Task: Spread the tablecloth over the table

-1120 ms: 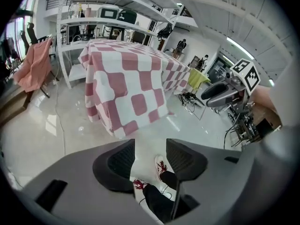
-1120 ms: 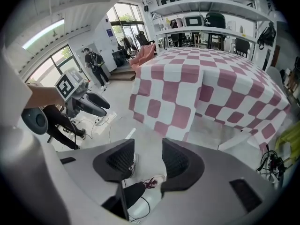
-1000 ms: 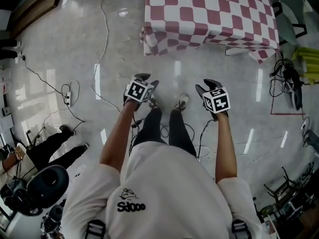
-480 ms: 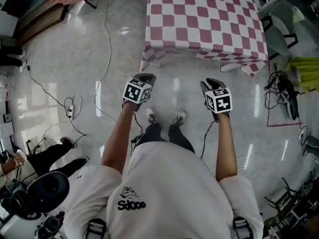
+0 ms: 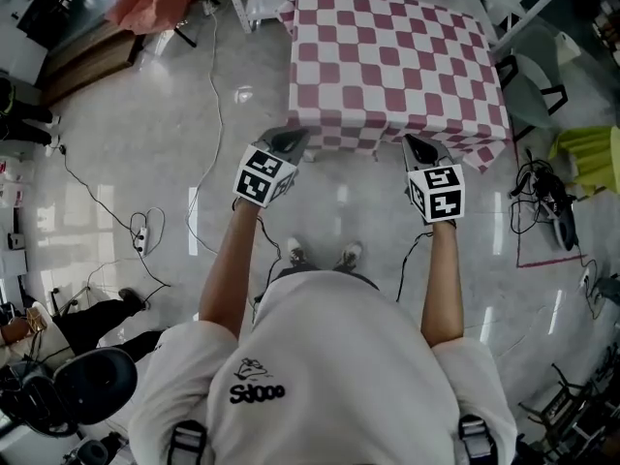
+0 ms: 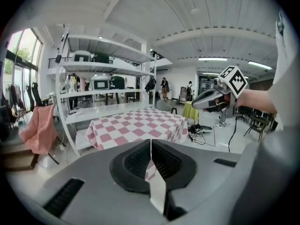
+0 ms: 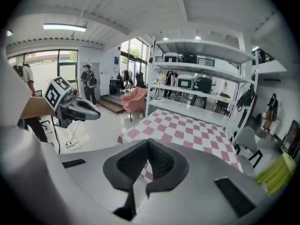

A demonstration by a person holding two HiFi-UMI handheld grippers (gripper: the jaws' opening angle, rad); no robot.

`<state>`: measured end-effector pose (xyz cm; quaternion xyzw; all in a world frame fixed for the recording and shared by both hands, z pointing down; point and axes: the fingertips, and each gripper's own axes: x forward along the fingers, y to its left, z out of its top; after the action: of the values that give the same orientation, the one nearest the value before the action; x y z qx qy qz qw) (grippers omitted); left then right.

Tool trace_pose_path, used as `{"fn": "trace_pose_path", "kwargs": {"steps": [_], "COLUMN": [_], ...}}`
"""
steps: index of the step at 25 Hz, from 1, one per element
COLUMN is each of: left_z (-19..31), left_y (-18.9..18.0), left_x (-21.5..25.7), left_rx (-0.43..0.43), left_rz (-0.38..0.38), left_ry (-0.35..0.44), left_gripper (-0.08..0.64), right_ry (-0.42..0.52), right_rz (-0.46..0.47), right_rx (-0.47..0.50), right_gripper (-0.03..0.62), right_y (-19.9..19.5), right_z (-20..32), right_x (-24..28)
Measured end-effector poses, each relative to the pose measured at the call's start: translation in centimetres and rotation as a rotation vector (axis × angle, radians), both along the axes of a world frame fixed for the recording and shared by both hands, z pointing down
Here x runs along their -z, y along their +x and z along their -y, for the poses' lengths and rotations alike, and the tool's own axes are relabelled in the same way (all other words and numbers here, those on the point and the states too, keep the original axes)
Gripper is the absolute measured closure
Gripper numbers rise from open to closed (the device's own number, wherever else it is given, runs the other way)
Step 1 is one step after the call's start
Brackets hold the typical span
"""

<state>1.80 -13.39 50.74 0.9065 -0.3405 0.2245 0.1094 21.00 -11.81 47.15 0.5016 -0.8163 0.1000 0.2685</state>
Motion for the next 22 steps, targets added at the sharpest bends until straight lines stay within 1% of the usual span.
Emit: {"fn": "trace_pose_path", "kwargs": {"steps": [5, 9, 13, 18, 22], "left_z": [1.2, 1.8, 1.6, 0.7, 0.2], "left_y": [0.3, 0.3, 0.6, 0.4, 0.5], "left_x": [6.2, 10.7, 14.2, 18.1, 20.1], "left_rx": [-0.005, 0.014, 0.010, 0.014, 0.002], "left_rz": [-0.024, -0.052, -0.068, -0.106, -0.113], "left_ry": [0.136, 0.220, 0.282, 0.341, 0.373], "left_gripper": [0.526, 0.526, 0.526, 0.526, 0.526], "right_ry": [0.144, 0.228, 0.294, 0.377, 0.430], "right_rz": [-0.011, -0.058, -0.054, -0.029, -0.054], "right_rx": [0.013, 0.040, 0.054, 0.077, 0.077], "right_gripper": [0.569, 0.569, 0.569, 0.569, 0.571], "right_y": [-1.1, -1.9, -2.5, -3.5, -4.0], "right_z": [0.7, 0.9, 0.7, -0.3, -0.8], "right_x": [5.7, 9.3, 12.7, 16.7, 18.7]}}
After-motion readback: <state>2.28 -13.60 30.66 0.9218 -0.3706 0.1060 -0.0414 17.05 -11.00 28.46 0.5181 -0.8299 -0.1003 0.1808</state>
